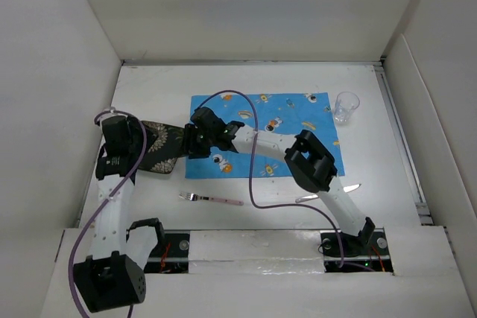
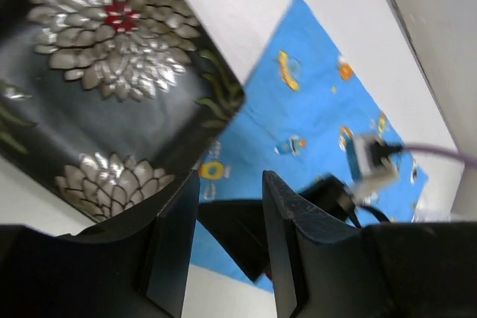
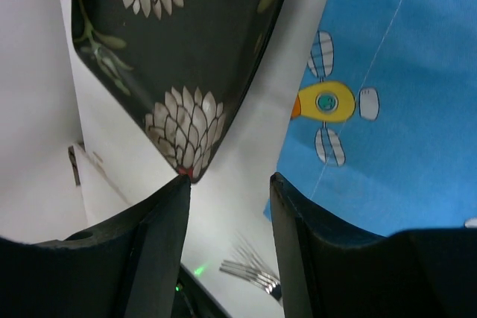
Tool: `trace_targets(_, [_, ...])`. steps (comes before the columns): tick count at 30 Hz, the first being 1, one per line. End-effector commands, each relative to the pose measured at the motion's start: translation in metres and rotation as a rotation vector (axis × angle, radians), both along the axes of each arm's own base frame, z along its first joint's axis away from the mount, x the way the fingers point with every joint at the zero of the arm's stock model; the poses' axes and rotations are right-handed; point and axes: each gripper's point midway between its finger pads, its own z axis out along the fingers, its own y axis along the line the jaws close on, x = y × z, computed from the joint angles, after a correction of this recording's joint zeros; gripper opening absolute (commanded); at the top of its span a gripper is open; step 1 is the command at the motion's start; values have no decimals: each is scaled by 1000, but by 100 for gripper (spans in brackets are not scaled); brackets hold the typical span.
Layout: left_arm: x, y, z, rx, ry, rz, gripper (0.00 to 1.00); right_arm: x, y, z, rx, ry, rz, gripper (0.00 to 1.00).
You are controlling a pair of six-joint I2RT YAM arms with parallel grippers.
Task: Set the dinner table for one person
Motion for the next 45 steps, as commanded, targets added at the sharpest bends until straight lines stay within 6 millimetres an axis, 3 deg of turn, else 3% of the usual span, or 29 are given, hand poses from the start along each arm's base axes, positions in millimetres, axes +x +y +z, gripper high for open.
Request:
trace_targets(1, [-15,-29,7,49,2,-180,36,10,20,15,54,-28,-39,52])
trace_targets(8, [-20,-67,33,79,-126,-370,36,22,40,-3,43,-2,-44,52])
trace_targets(9, [-20,-70,37,85,-141,-383,36,19,48,5,55,-5,-37,52])
trace_targets(10, [-19,-72,41,91,-152,-390,36,19,49,-9,40,20,-45,52])
trace_targets(12, [-19,-78,52,110,-182,-417,36,20,55,-19,59,65,-76,52])
trace_targets(17, [-20,-84,69,138,-215,-443,36,21,61,-29,83,111,-109,49])
trace_targets(20, [-19,-91,88,183,-255,-473,36,17,66,-37,81,148,-130,41])
trace_targets(23, [-16,-89,113,256,-280,-461,35,17,65,-44,87,181,-168,27])
trace_targets(25, [-15,-91,130,267,-312,-459,35,22,67,-38,116,177,-201,14])
trace_targets(26, [-15,-90,132,269,-307,-453,35,14,66,-45,115,188,-198,8])
trace_targets(27, [-15,-90,135,268,-312,-451,35,17,75,-19,193,162,-186,0])
trace_targets(29, [-14,-88,142,269,-319,-435,35,21,77,3,244,136,-192,0])
trace_targets(30, [-14,-87,146,270,-322,-426,35,23,80,28,289,108,-184,0])
trace_targets(32, [-10,-90,162,271,-346,-428,35,24,83,58,333,64,-156,0])
trace_targets(36, [-2,-99,192,254,-393,-465,37,40,66,143,495,-26,-120,0])
trace_targets(38, [2,-109,204,233,-418,-504,38,48,39,185,555,-63,-124,0])
trace_targets(41, [5,-120,206,200,-428,-559,39,58,-5,220,556,-120,-122,0])
trace_targets(43, [6,-127,200,180,-412,-590,39,60,-34,213,479,-115,-108,0])
trace_targets(44, [6,-131,198,167,-414,-615,39,65,-66,217,454,-121,-133,0])
trace_targets(45, [6,-133,196,160,-413,-622,39,61,-82,216,438,-110,-112,0])
